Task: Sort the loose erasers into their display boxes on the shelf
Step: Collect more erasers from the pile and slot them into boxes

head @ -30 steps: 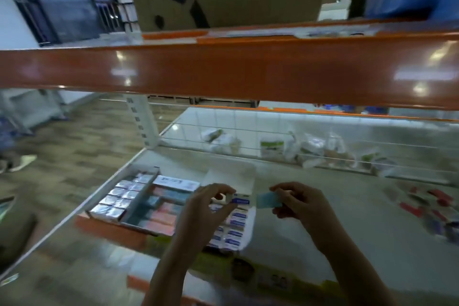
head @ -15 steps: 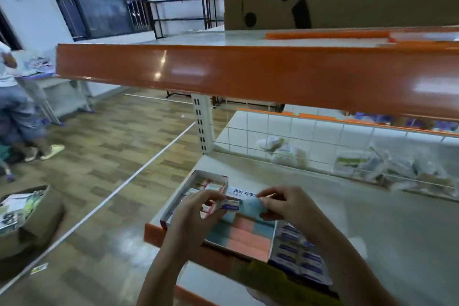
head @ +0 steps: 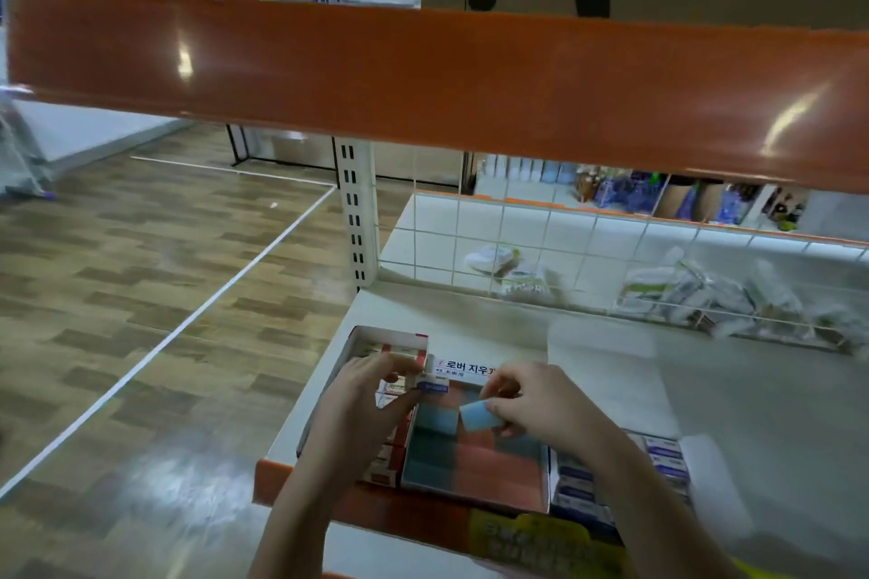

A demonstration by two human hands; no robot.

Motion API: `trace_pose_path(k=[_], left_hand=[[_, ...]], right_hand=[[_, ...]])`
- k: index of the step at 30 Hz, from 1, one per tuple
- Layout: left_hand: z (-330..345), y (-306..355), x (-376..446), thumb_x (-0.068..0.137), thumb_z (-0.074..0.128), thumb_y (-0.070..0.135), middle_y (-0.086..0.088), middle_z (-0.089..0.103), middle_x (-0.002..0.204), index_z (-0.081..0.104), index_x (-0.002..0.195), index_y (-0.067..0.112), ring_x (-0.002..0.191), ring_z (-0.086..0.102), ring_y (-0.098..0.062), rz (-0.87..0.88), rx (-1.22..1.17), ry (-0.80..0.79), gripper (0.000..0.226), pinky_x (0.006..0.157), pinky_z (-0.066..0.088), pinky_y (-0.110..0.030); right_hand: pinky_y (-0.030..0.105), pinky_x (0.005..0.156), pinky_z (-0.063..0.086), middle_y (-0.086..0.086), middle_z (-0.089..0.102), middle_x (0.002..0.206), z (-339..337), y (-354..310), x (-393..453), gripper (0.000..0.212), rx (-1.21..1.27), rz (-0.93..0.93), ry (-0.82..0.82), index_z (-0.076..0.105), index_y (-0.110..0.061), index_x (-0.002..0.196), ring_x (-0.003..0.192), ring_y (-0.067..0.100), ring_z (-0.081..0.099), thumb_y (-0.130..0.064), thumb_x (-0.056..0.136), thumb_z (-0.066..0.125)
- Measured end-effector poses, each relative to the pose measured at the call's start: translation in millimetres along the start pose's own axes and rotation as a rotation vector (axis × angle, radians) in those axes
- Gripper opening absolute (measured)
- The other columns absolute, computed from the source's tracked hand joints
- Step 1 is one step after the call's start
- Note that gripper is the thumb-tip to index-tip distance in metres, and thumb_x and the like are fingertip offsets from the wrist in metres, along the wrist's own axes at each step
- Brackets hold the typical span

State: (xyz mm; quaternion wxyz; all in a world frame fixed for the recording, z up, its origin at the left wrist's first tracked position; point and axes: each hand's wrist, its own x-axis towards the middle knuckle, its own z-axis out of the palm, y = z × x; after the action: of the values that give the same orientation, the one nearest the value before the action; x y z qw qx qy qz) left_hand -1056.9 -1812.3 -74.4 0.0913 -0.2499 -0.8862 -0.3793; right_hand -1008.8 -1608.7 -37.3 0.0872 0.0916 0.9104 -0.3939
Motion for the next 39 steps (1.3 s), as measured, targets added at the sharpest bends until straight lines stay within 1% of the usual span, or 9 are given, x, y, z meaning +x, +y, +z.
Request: trace_pose_path(k=[6, 13, 17, 21, 27, 28, 32, 35, 39], left_hand=[[2, -2, 5, 0.08, 0.072, 0.028, 0.033, 0.051, 0.088, 0.065, 0.099, 0.032, 0.086, 0.05, 0.006, 0.024, -0.029, -0.023, 0.02, 0.072, 0.037, -0.008], [0, 4, 6, 0.081, 0.071, 0.026, 0.034, 0.046, 0.088, 0.065, 0.103, 0.027, 0.084, 0.047, 0.009, 0.039, -0.032, -0.049, 0.023, 0.07, 0.035, -0.008], [-1, 8, 6, 0.083, 0.068, 0.028, 0.031, 0.045, 0.091, 0.064, 0.106, 0.027, 0.087, 0.045, 0.005, 0.018, -0.015, -0.084, 0.023, 0.073, 0.033, -0.006], [-2, 9, 4, 0.083, 0.068, 0.03, 0.035, 0.043, 0.088, 0.063, 0.105, 0.03, 0.085, 0.043, 0.013, -0.002, -0.011, -0.105, 0.022, 0.073, 0.032, -0.004], [2, 12, 3, 0.082, 0.068, 0.028, 0.031, 0.048, 0.093, 0.064, 0.103, 0.031, 0.095, 0.047, 0.0, 0.011, -0.005, -0.118, 0.022, 0.078, 0.037, -0.012], [3, 13, 4, 0.082, 0.069, 0.028, 0.028, 0.05, 0.095, 0.064, 0.103, 0.031, 0.095, 0.047, -0.001, 0.019, -0.005, -0.116, 0.021, 0.079, 0.039, -0.015], [11, 28, 10, 0.079, 0.072, 0.026, 0.026, 0.051, 0.093, 0.066, 0.096, 0.03, 0.09, 0.049, -0.002, 0.072, -0.032, -0.078, 0.019, 0.075, 0.037, -0.014], [21, 48, 15, 0.079, 0.071, 0.028, 0.022, 0.051, 0.095, 0.066, 0.097, 0.03, 0.091, 0.045, -0.002, 0.114, -0.038, -0.128, 0.019, 0.074, 0.034, -0.011], [36, 83, 15, 0.083, 0.066, 0.033, 0.025, 0.046, 0.096, 0.062, 0.101, 0.032, 0.095, 0.041, 0.002, 0.242, -0.058, -0.218, 0.018, 0.077, 0.032, -0.009]], right_hand=[[0.023, 0.079, 0.051, -0.003, 0.066, 0.097, 6, 0, 1, 0.009, -0.284, -0.014, 0.078, 0.064, -0.02, 0.095, 0.086, 0.009, 0.06, -0.021, 0.088, 0.059], [0.023, 0.077, 0.049, -0.003, 0.066, 0.097, 17, 2, 2, 0.005, -0.365, -0.045, 0.116, 0.064, -0.021, 0.091, 0.087, 0.011, 0.061, -0.021, 0.088, 0.06], [0.026, 0.078, 0.05, -0.001, 0.066, 0.097, 25, 7, 4, 0.007, -0.432, -0.062, 0.173, 0.065, -0.021, 0.092, 0.086, 0.013, 0.061, -0.023, 0.088, 0.06], [0.028, 0.079, 0.05, -0.001, 0.062, 0.096, 32, 8, 5, 0.01, -0.494, -0.085, 0.209, 0.065, -0.018, 0.094, 0.085, 0.014, 0.059, -0.024, 0.09, 0.057], [0.025, 0.077, 0.045, -0.001, 0.06, 0.1, 34, 6, 6, 0.014, -0.506, -0.155, 0.222, 0.059, -0.018, 0.101, 0.089, 0.014, 0.056, -0.027, 0.091, 0.056], [0.023, 0.076, 0.043, -0.002, 0.06, 0.101, 31, 7, 5, 0.015, -0.499, -0.166, 0.227, 0.059, -0.019, 0.102, 0.09, 0.013, 0.055, -0.029, 0.091, 0.056], [0.02, 0.078, 0.043, -0.006, 0.061, 0.1, 8, 13, -6, 0.015, -0.44, -0.174, 0.315, 0.061, -0.021, 0.104, 0.088, 0.008, 0.054, -0.026, 0.091, 0.056], [0.018, 0.076, 0.04, -0.009, 0.057, 0.094, -18, 26, -21, 0.016, -0.399, -0.134, 0.395, 0.061, -0.022, 0.106, 0.087, 0.006, 0.052, -0.023, 0.09, 0.057], [0.018, 0.074, 0.039, -0.01, 0.055, 0.092, -46, 54, -42, 0.018, -0.369, -0.024, 0.482, 0.06, -0.024, 0.107, 0.085, 0.007, 0.052, -0.021, 0.089, 0.059]])
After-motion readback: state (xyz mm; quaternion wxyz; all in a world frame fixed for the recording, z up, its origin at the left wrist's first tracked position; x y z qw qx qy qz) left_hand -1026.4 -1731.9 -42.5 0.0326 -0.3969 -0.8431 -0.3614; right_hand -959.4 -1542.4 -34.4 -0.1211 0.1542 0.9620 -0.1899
